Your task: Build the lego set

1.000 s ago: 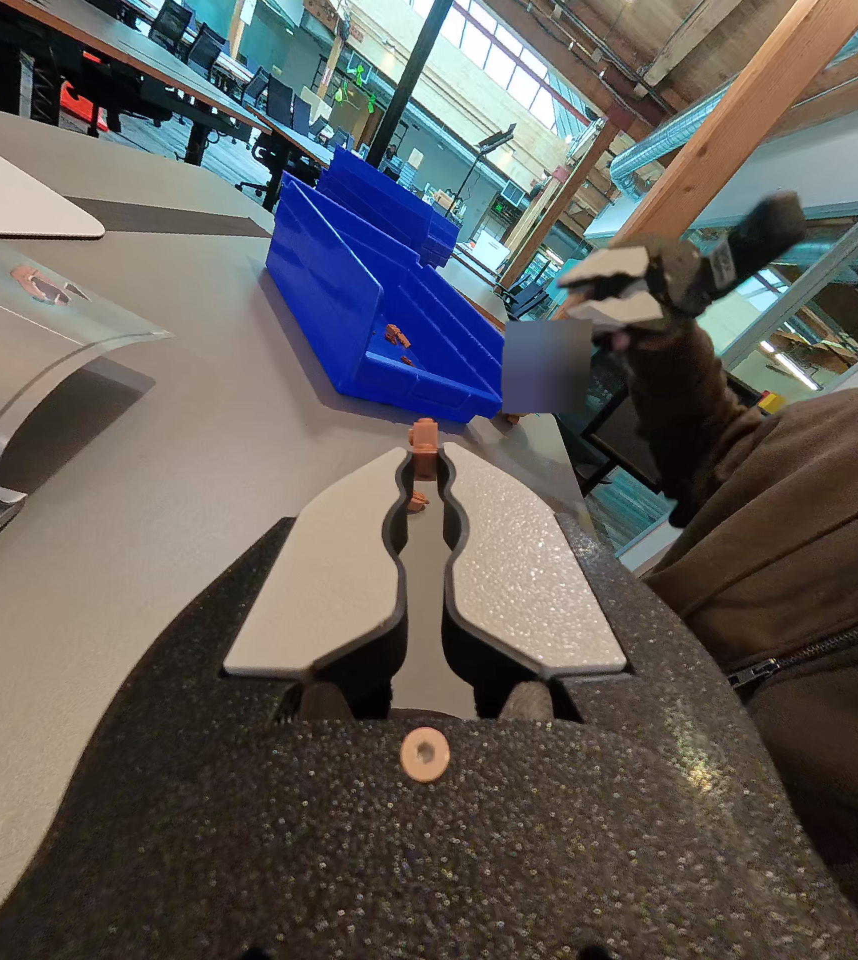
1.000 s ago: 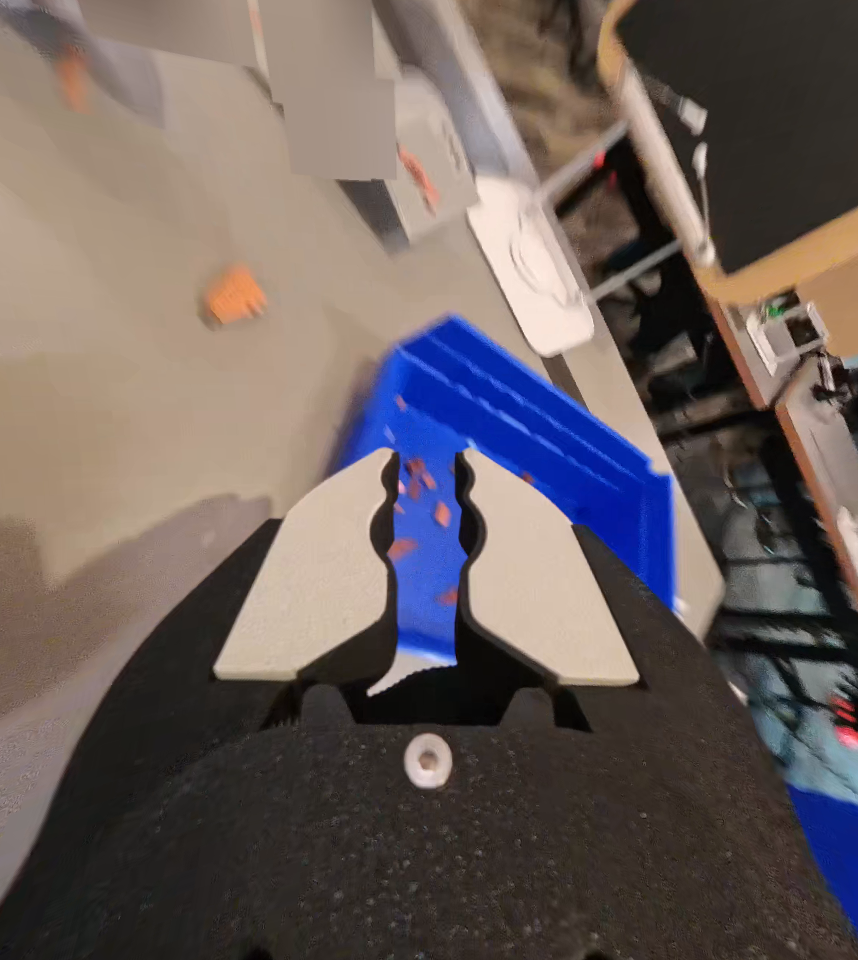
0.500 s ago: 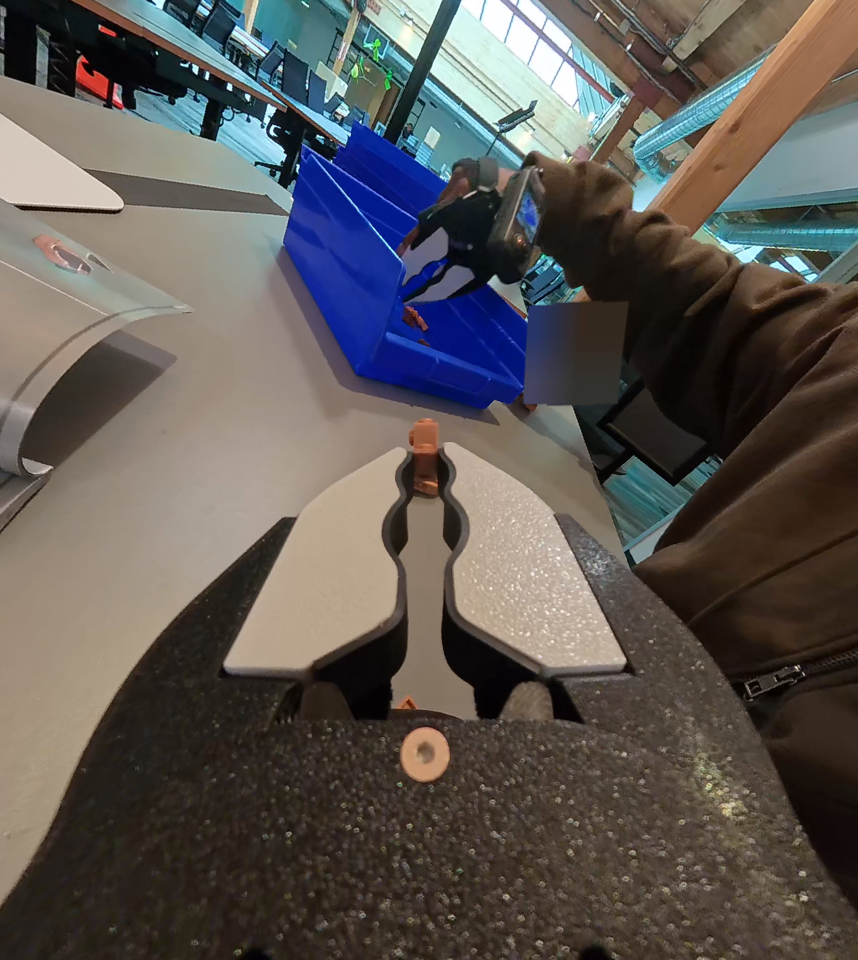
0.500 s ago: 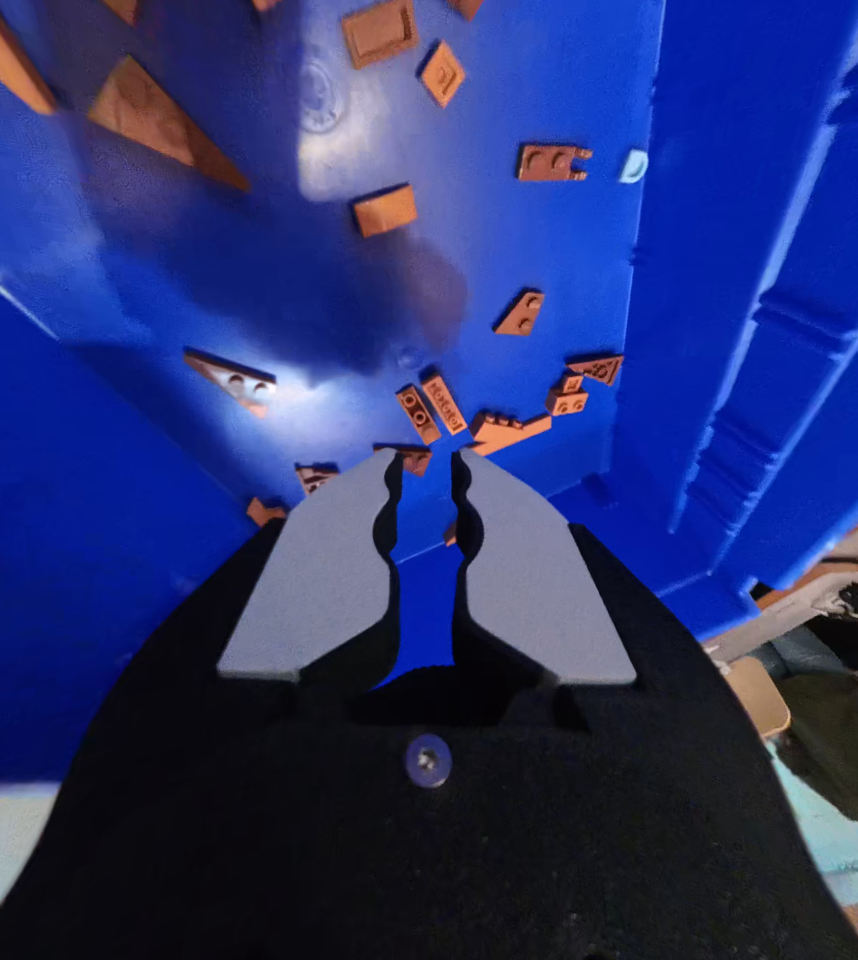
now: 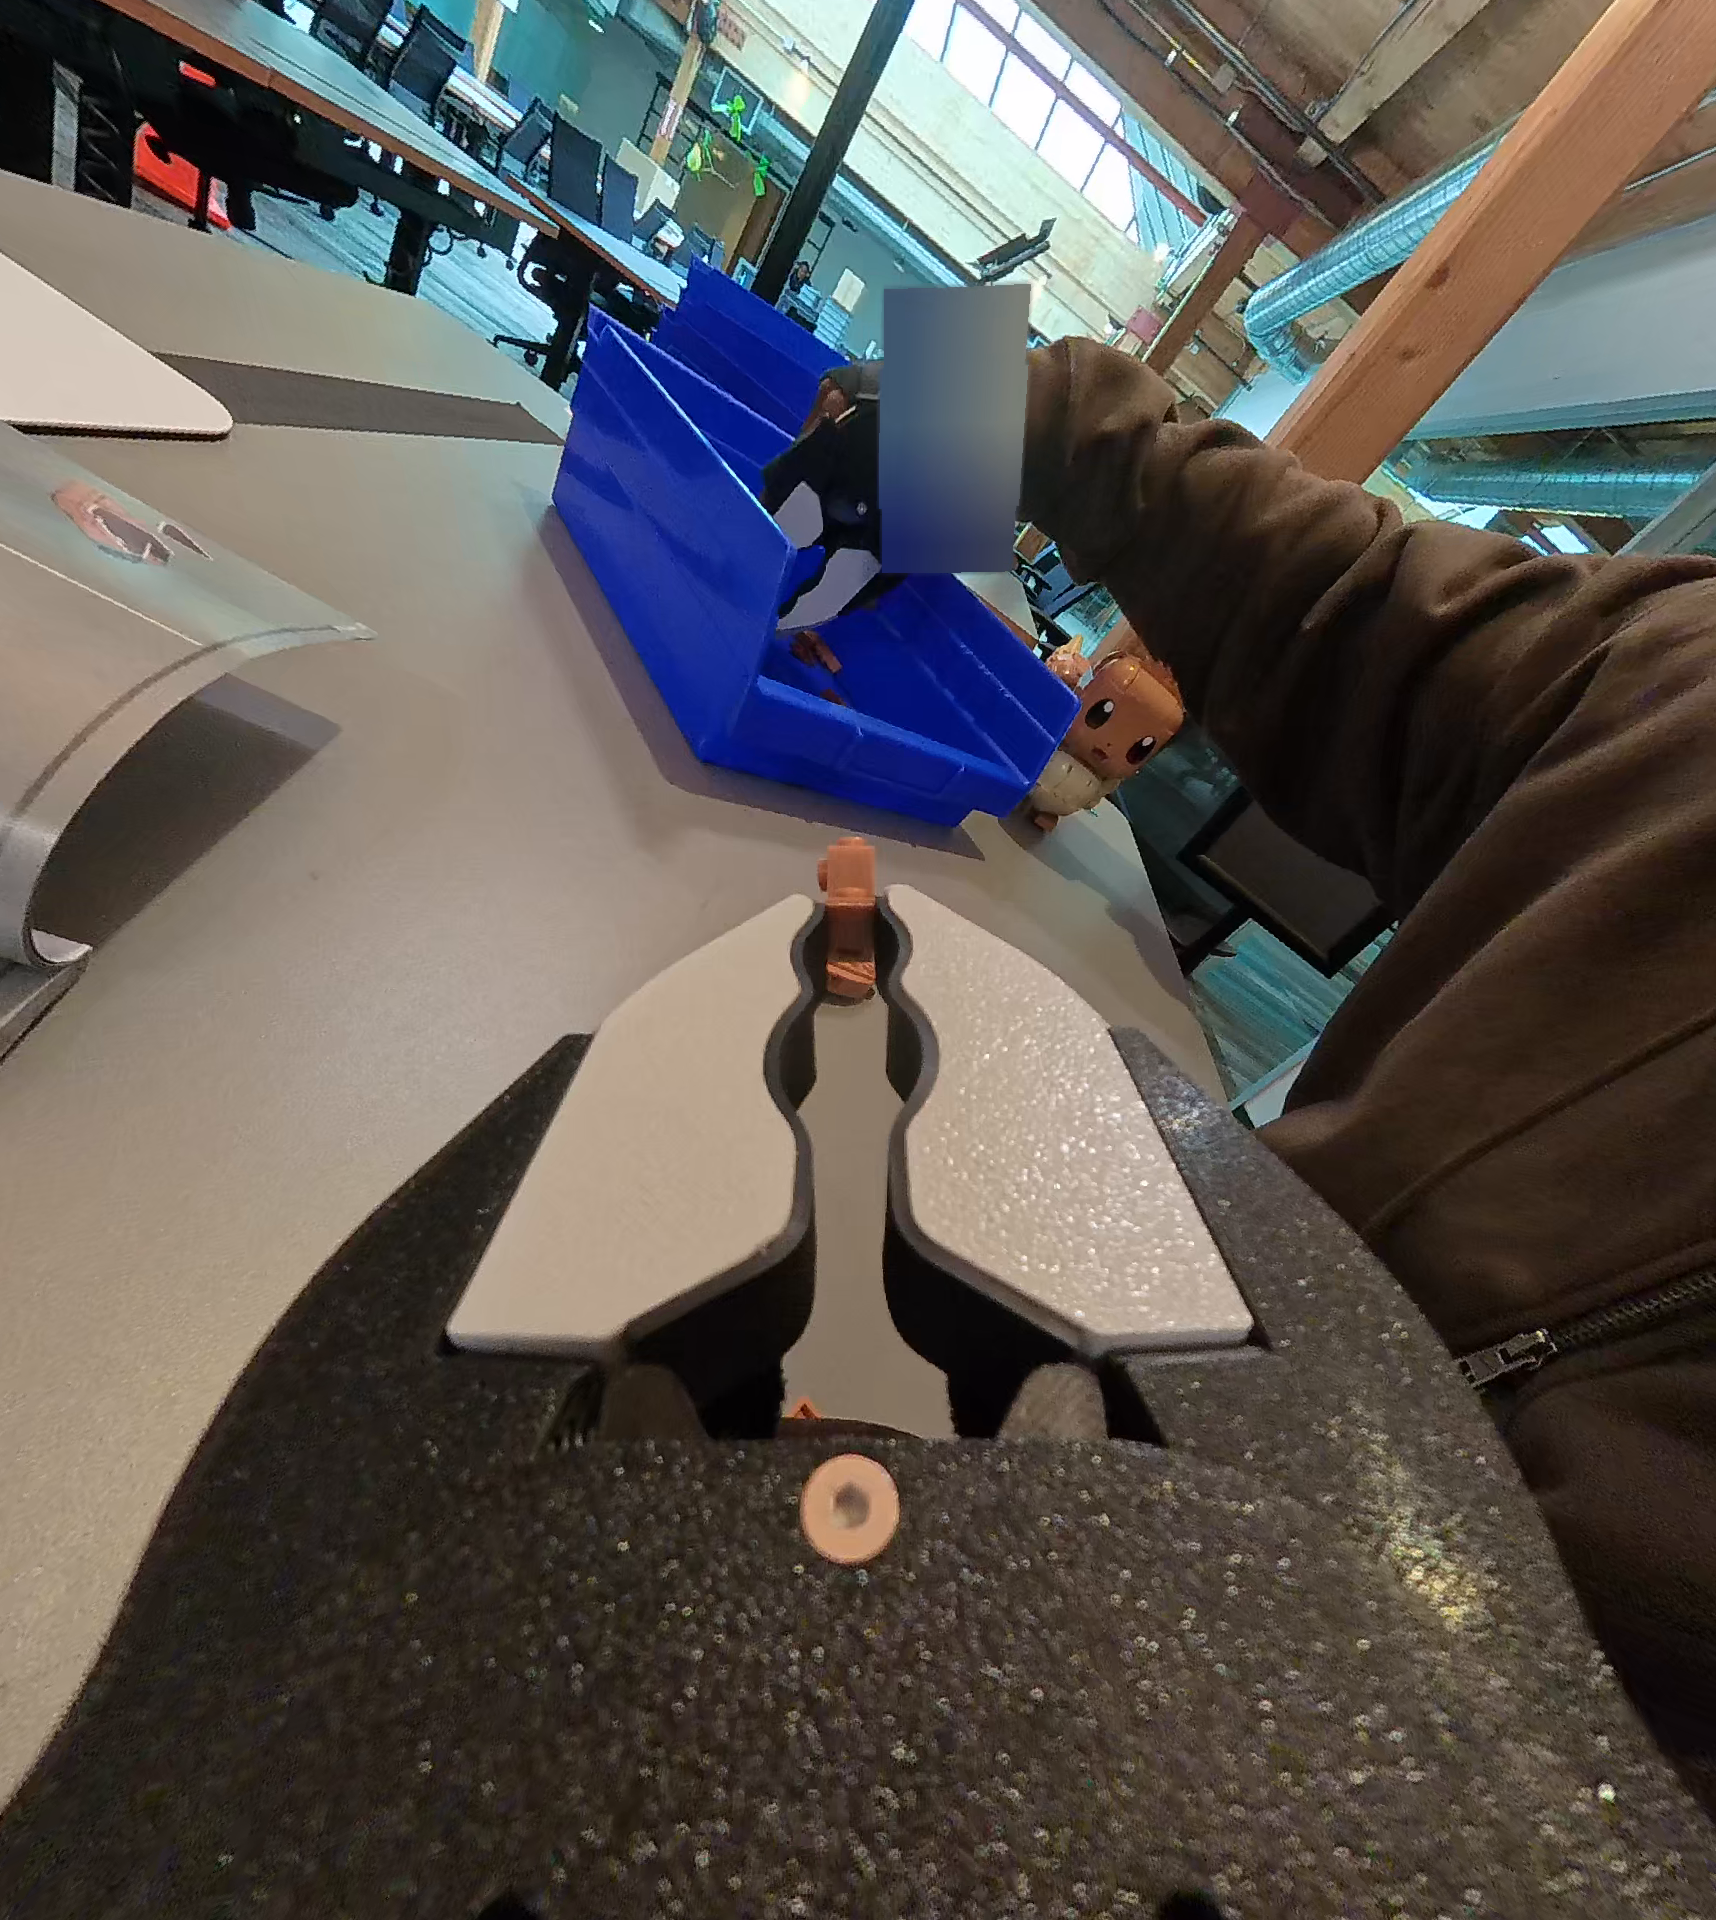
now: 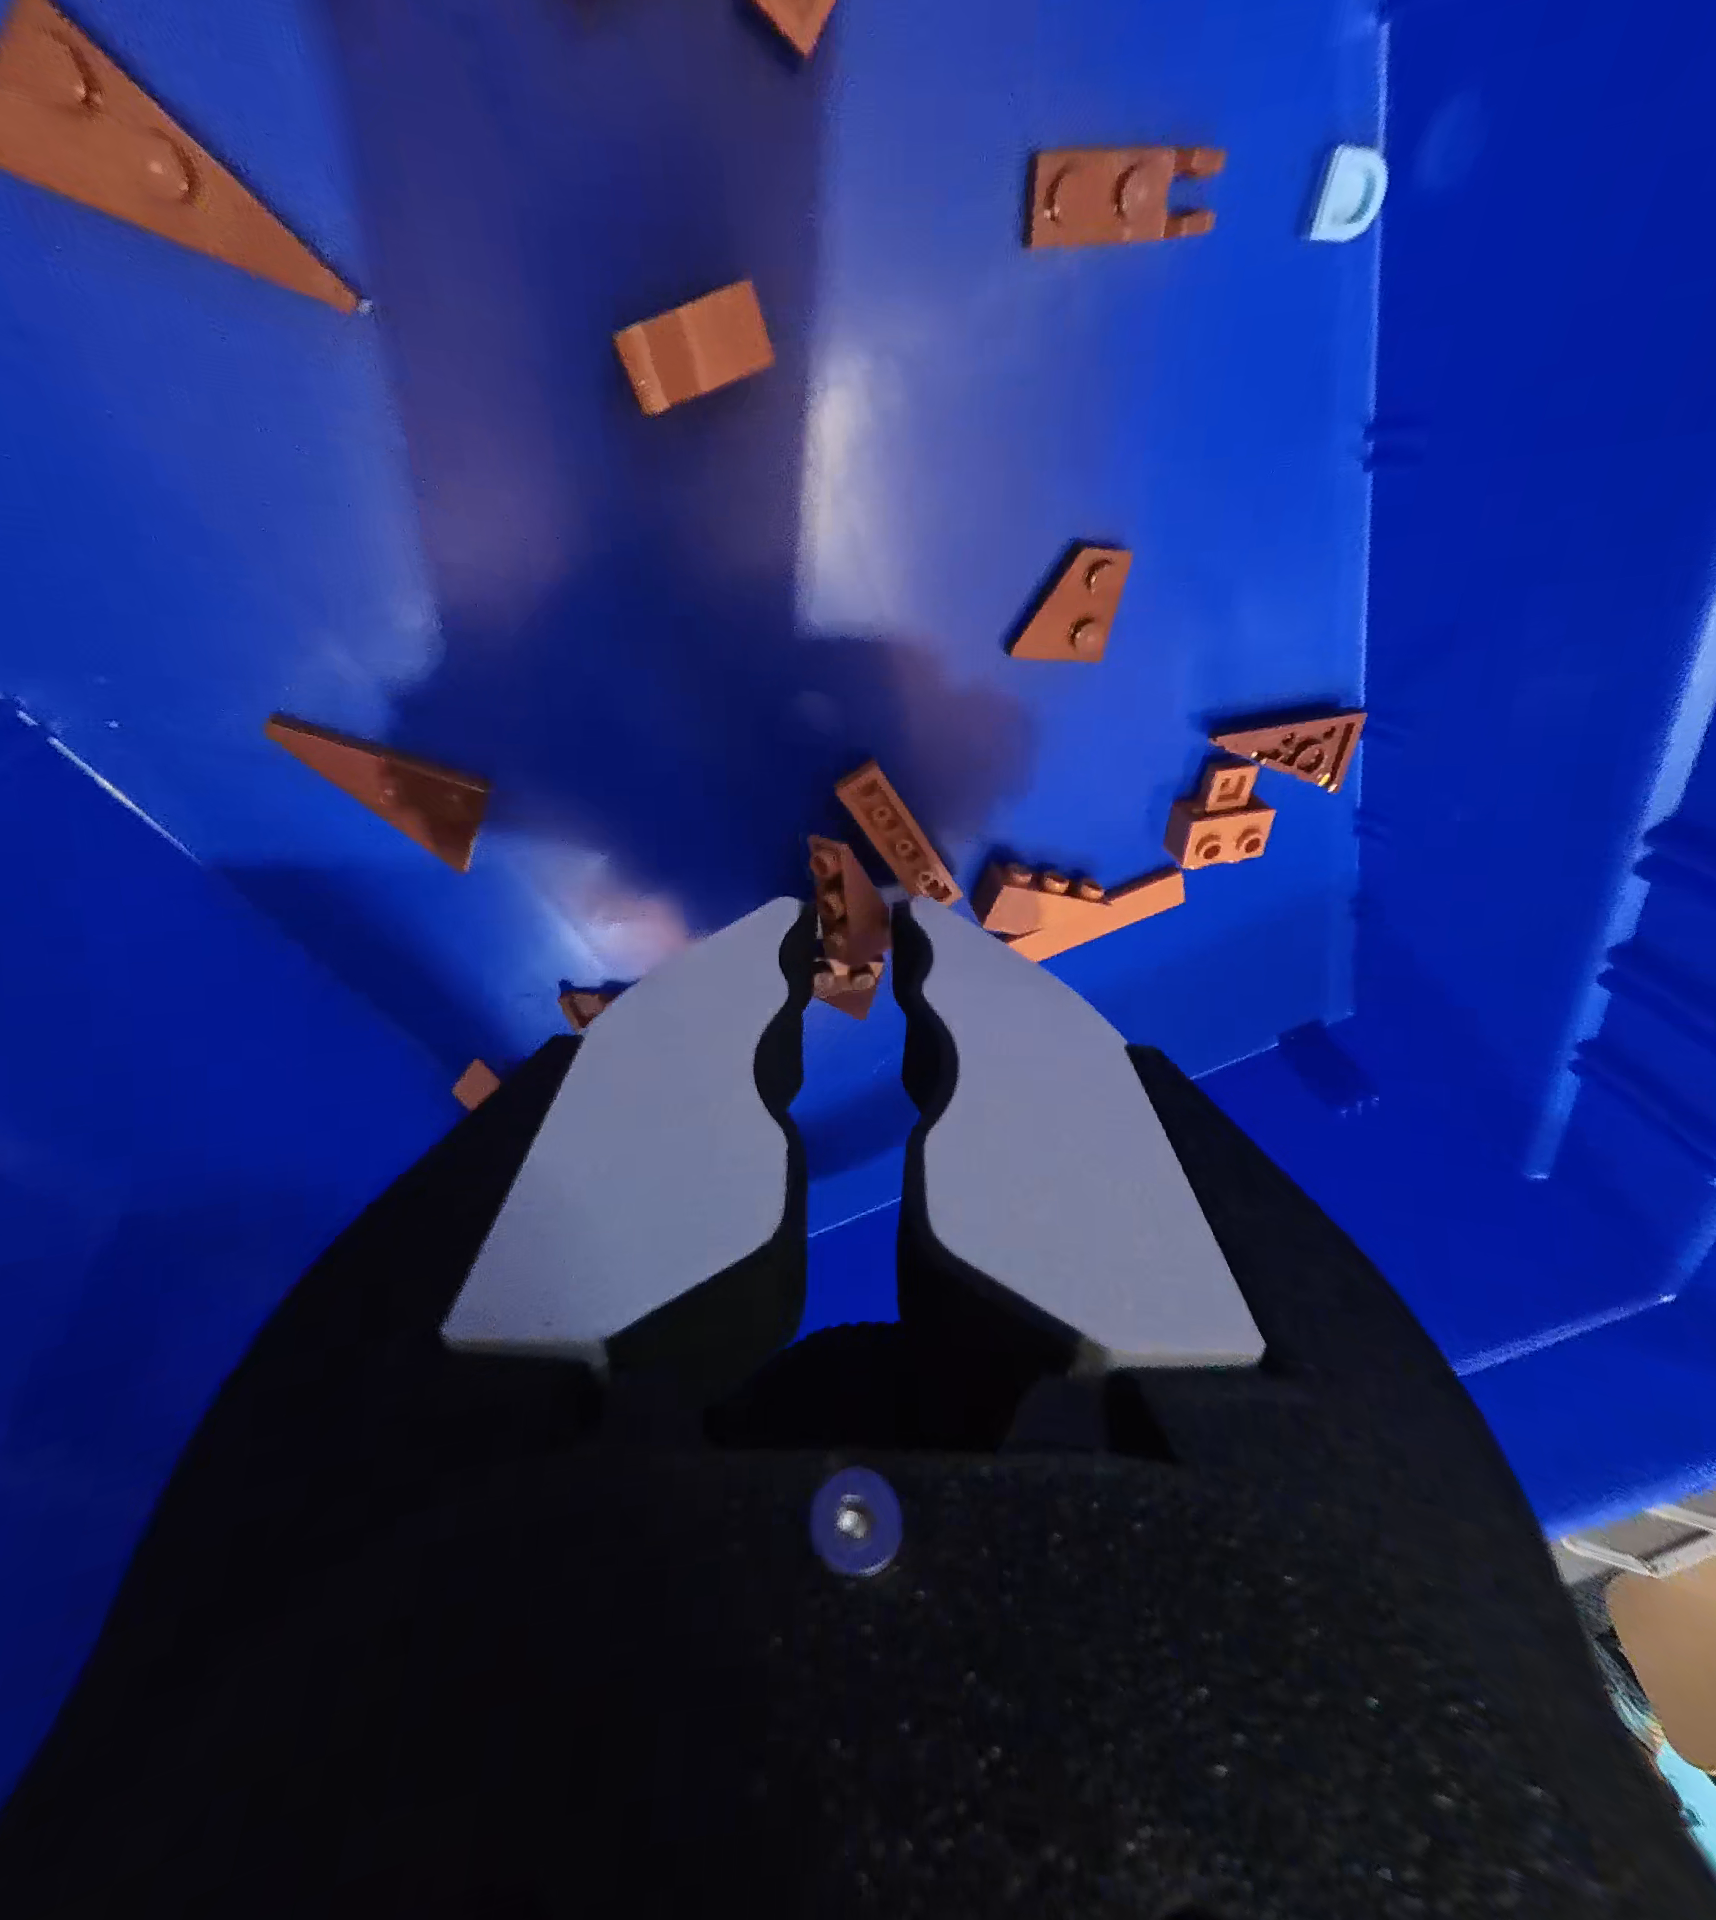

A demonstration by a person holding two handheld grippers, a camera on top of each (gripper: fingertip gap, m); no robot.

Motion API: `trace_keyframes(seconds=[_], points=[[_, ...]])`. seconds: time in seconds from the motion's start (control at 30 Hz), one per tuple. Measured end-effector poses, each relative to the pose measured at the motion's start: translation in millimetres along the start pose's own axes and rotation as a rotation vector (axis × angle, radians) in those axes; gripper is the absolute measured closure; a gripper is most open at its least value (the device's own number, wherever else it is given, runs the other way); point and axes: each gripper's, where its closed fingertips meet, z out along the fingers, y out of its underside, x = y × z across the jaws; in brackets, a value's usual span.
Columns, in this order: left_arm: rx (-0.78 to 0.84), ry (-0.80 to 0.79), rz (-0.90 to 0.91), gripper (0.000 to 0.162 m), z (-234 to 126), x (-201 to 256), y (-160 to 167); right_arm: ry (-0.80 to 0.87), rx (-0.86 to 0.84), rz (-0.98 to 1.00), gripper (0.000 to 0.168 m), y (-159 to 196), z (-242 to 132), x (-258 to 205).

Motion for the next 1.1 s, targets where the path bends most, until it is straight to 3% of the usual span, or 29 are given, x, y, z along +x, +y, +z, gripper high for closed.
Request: trace_keyframes(seconds=[0.43, 0.7, 0.93, 1.1], points=[[-0.006, -0.002, -0.001, 0.154, 1, 0, 1, -0.026, 0.035, 0.103, 0.15, 0, -5, -4], [-0.008, -0.004, 0.0, 0.154, 1, -1, 2, -0.065, 0.03, 0.112, 0.156, 0, 0, -8], [-0.011, -0.002, 0.001, 0.154, 1, 0, 2, -0.408, 0.199, 0.413, 0.156, -21, -14, -24], [-0.011, 0.001, 0.0, 0.154, 1, 0, 2, -0.3, 0.19, 0.455, 0.15, -9, -14, -5]])
